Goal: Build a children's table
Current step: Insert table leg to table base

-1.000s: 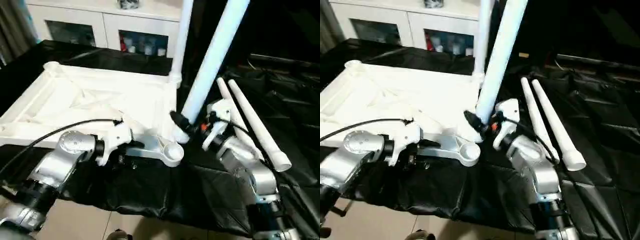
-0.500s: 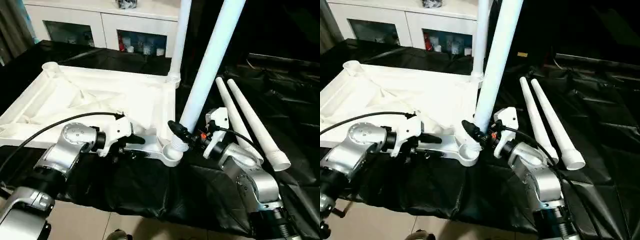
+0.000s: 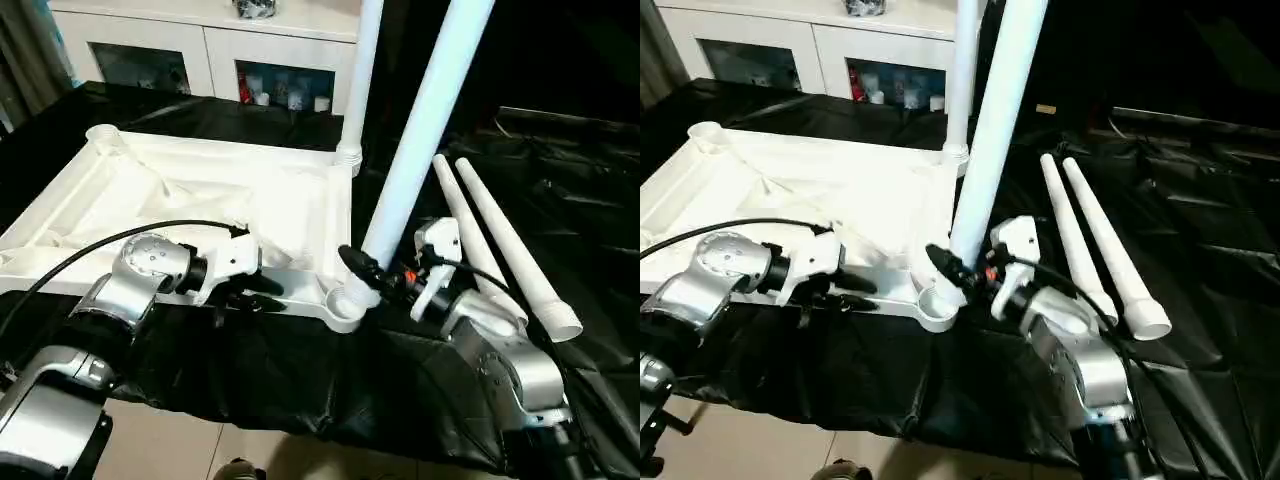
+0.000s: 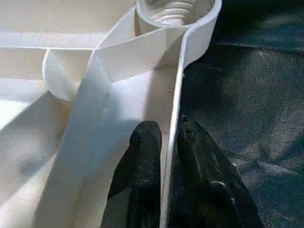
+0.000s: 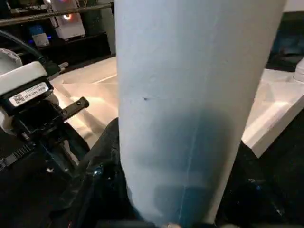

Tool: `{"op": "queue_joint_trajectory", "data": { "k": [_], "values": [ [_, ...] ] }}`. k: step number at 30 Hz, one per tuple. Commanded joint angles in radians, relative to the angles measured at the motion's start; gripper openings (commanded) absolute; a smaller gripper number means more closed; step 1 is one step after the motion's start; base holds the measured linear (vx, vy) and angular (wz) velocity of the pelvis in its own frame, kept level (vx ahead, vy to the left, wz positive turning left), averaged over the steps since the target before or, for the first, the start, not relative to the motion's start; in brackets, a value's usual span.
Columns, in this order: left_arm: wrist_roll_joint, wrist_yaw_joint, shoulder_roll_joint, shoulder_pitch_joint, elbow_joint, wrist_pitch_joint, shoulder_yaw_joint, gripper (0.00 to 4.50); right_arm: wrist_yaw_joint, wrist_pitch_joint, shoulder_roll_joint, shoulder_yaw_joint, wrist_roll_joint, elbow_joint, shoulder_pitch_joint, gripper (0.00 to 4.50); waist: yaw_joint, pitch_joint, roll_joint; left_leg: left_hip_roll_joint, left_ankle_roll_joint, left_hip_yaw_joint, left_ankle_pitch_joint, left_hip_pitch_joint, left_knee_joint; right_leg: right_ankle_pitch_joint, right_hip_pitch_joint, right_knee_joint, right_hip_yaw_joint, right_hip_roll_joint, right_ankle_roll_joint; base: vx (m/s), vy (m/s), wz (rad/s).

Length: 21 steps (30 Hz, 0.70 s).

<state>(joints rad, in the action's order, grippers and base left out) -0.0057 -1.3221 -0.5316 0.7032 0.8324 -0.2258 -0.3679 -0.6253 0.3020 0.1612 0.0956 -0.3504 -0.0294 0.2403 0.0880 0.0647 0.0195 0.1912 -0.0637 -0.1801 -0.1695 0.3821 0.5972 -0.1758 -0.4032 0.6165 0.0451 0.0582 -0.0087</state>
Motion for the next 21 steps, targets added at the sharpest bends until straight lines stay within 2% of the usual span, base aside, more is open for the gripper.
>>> {"op": "queue_joint_trajectory", "data": {
  "k": [1, 3, 4, 7, 8, 11, 14, 16, 21],
  "values": [
    [0.020, -0.008, 0.008, 0.019, 0.021, -0.021, -0.005, 0.45, -0.006, 0.004, 0.009, -0.001, -0.003, 0.030, 0.006, 1.90, 0.000, -0.077, -0.026, 0.040, -0.052, 0.017, -0.283, -0.031, -0.077, -0.188, 0.043, -0.067, -0.046, 0.083, -0.215, 0.000, 0.000, 0.00],
    [0.025, -0.009, 0.010, 0.023, 0.035, -0.024, -0.004, 0.39, -0.006, 0.005, 0.009, -0.001, -0.003, 0.031, 0.007, 1.90, 0.000, -0.077, -0.024, 0.040, -0.050, 0.017, -0.277, -0.031, -0.078, -0.184, 0.044, -0.067, -0.046, 0.083, -0.214, 0.000, 0.000, 0.00],
    [0.025, -0.002, 0.014, 0.025, 0.044, -0.023, 0.003, 0.16, -0.008, 0.006, 0.009, -0.001, -0.003, 0.029, 0.007, 1.90, -0.001, -0.077, -0.023, 0.040, -0.049, 0.017, -0.271, -0.030, -0.078, -0.172, 0.045, -0.065, -0.045, 0.083, -0.217, 0.000, 0.000, 0.00],
    [0.017, 0.016, 0.026, 0.029, 0.052, -0.008, 0.020, 0.05, -0.007, -0.001, 0.013, 0.008, 0.014, 0.011, 0.010, 1.90, -0.002, -0.078, -0.021, 0.039, -0.043, 0.017, -0.255, -0.028, -0.076, -0.151, 0.048, -0.062, -0.045, 0.084, -0.226, 0.000, 0.000, 0.00],
    [-0.011, 0.023, 0.042, 0.020, 0.014, 0.048, 0.037, 0.05, -0.005, -0.003, 0.019, 0.017, 0.031, -0.013, 0.017, 1.90, -0.002, -0.078, -0.018, 0.040, -0.041, 0.016, -0.249, -0.027, -0.076, -0.146, 0.048, -0.061, -0.045, 0.084, -0.230, 0.000, 0.000, 0.00],
    [-0.030, 0.036, 0.061, 0.011, -0.020, 0.096, 0.051, 0.00, -0.001, -0.011, 0.022, 0.020, 0.046, -0.038, 0.026, 1.90, -0.002, -0.077, -0.018, 0.040, -0.036, 0.015, -0.244, -0.028, -0.073, -0.150, 0.047, -0.062, -0.045, 0.085, -0.242, 0.000, 0.000, 0.00],
    [-0.023, 0.128, 0.122, -0.011, -0.068, 0.150, 0.056, 0.00, 0.021, -0.038, 0.012, 0.003, 0.060, -0.110, 0.058, 1.90, -0.002, -0.075, -0.015, 0.040, -0.032, 0.014, -0.248, -0.028, -0.072, -0.183, 0.046, -0.066, -0.045, 0.086, -0.237, 0.000, 0.000, 0.00],
    [-0.005, 0.173, 0.141, -0.018, -0.072, 0.142, 0.052, 0.00, 0.023, -0.050, 0.010, -0.001, 0.064, -0.134, 0.071, 1.90, 0.000, -0.074, -0.016, 0.040, -0.028, 0.013, -0.254, -0.028, -0.071, -0.211, 0.046, -0.071, -0.045, 0.087, -0.231, 0.000, 0.000, 0.00],
    [0.007, 0.199, 0.170, -0.056, -0.113, 0.157, 0.042, 0.00, 0.031, -0.108, 0.002, -0.012, 0.081, -0.209, 0.103, 1.90, 0.002, -0.078, -0.014, 0.038, -0.011, 0.013, -0.215, -0.024, -0.069, -0.190, 0.049, -0.069, -0.044, 0.084, -0.215, 0.000, 0.000, 0.00]
  ]
}}
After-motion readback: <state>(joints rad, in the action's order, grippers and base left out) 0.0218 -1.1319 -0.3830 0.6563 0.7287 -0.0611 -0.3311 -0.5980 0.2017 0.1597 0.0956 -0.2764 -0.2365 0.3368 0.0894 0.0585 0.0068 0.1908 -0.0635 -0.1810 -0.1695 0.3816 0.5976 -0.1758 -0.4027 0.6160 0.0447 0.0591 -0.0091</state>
